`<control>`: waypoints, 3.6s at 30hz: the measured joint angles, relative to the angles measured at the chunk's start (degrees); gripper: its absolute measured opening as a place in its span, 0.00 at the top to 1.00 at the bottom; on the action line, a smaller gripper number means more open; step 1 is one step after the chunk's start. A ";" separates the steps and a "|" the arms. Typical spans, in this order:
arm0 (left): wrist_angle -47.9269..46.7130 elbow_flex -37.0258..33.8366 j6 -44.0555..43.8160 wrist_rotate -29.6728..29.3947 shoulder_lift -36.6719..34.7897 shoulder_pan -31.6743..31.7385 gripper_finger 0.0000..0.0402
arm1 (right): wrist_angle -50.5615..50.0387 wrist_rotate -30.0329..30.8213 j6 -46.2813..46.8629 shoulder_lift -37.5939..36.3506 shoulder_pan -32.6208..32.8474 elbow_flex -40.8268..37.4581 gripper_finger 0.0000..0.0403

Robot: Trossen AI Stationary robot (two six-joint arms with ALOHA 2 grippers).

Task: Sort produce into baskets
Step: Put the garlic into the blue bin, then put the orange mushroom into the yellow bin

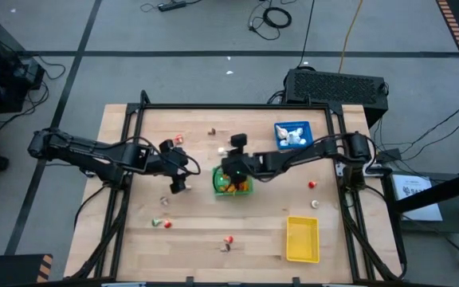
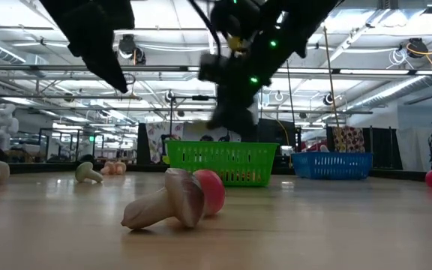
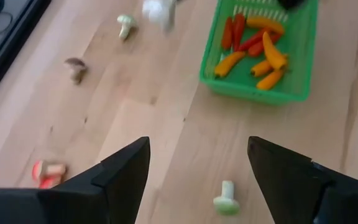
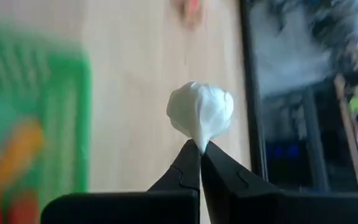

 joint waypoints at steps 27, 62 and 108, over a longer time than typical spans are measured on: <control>0.88 -8.42 -1.50 -6.02 -3.89 -3.78 0.31 | -57.69 -12.51 27.63 -14.40 -29.82 0.04 1.00; 45.61 -37.40 18.15 -22.85 -38.56 2.95 0.31 | -71.13 -13.74 37.06 -14.27 -35.68 0.19 0.80; 48.00 -37.35 21.54 -2.62 -38.51 3.93 0.31 | -9.44 -37.99 14.49 0.58 21.59 11.06 0.65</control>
